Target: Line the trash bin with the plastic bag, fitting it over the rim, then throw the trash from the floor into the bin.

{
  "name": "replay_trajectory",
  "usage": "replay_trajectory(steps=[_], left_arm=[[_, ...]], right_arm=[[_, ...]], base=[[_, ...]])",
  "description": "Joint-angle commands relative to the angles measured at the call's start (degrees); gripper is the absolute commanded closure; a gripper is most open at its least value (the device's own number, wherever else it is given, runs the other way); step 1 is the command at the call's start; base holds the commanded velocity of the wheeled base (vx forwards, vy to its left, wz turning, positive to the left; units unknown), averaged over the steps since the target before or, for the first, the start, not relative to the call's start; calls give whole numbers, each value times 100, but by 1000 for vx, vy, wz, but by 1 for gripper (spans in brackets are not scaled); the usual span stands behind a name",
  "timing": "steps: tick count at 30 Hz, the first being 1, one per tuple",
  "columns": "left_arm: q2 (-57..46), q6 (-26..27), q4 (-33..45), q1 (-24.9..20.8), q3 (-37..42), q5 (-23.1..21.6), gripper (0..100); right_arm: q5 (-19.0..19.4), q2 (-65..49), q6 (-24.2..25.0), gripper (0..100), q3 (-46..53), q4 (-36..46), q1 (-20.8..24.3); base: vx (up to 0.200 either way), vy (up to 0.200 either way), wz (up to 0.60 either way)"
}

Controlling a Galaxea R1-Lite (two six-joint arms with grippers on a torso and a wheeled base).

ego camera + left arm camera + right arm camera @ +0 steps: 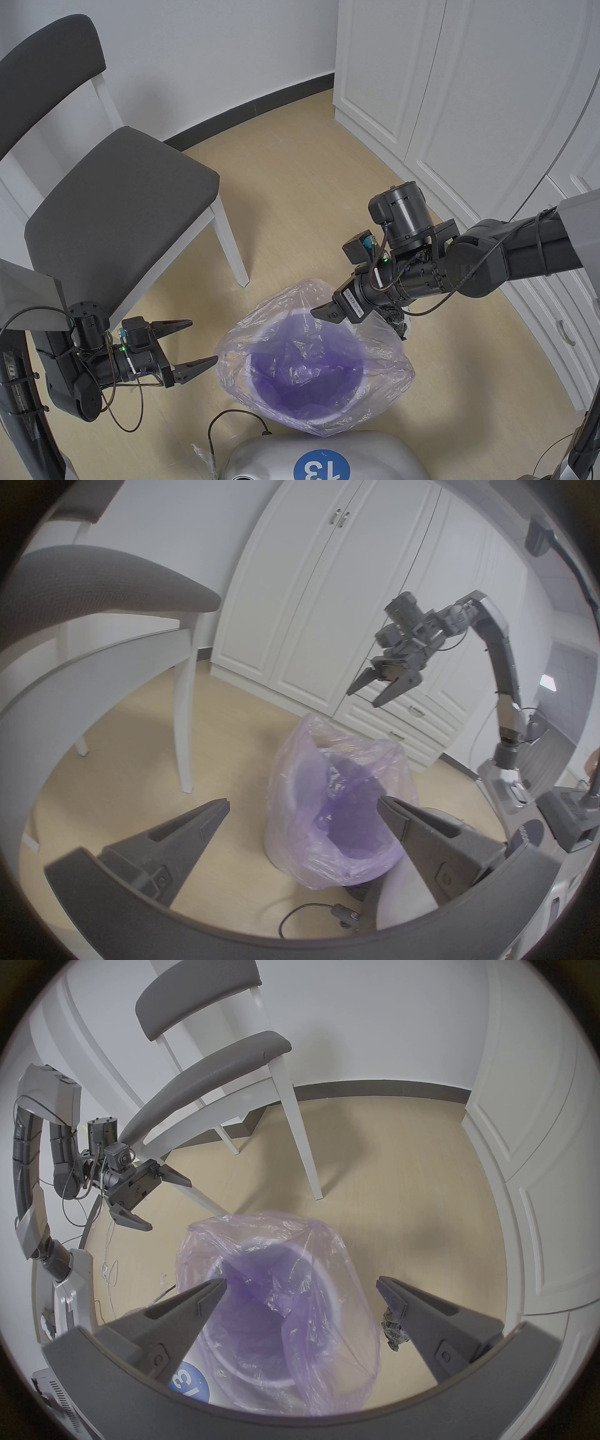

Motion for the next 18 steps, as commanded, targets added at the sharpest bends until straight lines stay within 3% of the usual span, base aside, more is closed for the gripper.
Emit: replay_trajectory(steps=[1, 6, 8, 10, 12, 14, 16, 18], left_arm=[[-80, 286, -105, 309, 114, -431, 0], [52, 647, -105, 229, 61, -501, 0], [-54, 374, -105, 62, -9, -422, 0], [-247, -364, -105, -175, -203, -325, 0], [-397, -1111, -105, -456, -396, 18, 0], [-529, -1665, -105, -781, -695, 879, 0], [-485, -1788, -105, -1019, -994, 1459, 0], [-432, -1726, 89, -1106, -1363, 1459, 0]], right_arm=[[1, -103, 8, 0, 67, 6, -1], [-8, -156, -1, 0, 199, 6, -1], [-8, -156, 8, 0, 251, -3, -1], [-8, -156, 8, 0, 278, -21, -36], [-25, -156, 16, 0, 304, -47, -54], [-69, -147, 16, 0, 339, -56, -71], [-166, -112, 8, 0, 348, -100, -115], [-394, -85, -10, 0, 330, -161, -177]], base=[[-200, 0, 0], [0, 0, 0], [0, 0, 0], [0, 0, 0], [0, 0, 0], [0, 0, 0], [0, 0, 0], [0, 0, 0]])
